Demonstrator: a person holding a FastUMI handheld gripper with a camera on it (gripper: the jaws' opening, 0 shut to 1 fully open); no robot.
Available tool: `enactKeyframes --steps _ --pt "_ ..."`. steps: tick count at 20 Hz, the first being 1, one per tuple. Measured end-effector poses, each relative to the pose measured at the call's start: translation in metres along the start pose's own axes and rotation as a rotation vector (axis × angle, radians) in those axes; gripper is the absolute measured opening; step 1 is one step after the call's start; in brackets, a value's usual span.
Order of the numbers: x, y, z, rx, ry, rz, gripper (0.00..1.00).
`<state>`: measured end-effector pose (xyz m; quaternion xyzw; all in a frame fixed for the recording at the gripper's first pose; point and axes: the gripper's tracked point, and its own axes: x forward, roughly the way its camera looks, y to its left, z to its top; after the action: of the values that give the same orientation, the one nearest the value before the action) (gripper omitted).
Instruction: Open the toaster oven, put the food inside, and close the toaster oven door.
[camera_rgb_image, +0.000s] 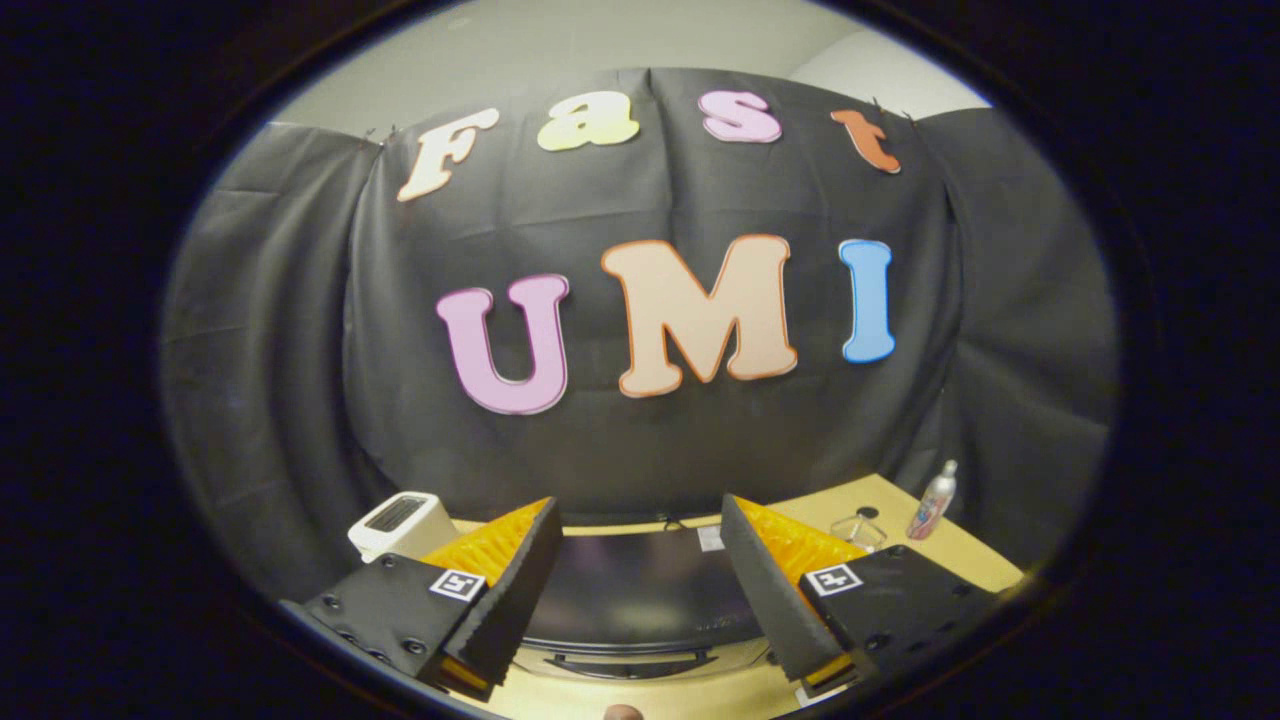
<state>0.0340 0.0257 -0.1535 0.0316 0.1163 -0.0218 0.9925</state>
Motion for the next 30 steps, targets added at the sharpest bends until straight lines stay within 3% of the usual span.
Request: enactKeyframes --steps 7,17,30 --pt "0.014 -0.002 -0.091 -0.044 0.171 -0.018 1.00" --pt "0.010 -0.007 -0.156 -0.059 0.305 -0.016 1.00" --pt "-0.018 -0.016 -0.164 -0.037 0.279 0.002 1.00"
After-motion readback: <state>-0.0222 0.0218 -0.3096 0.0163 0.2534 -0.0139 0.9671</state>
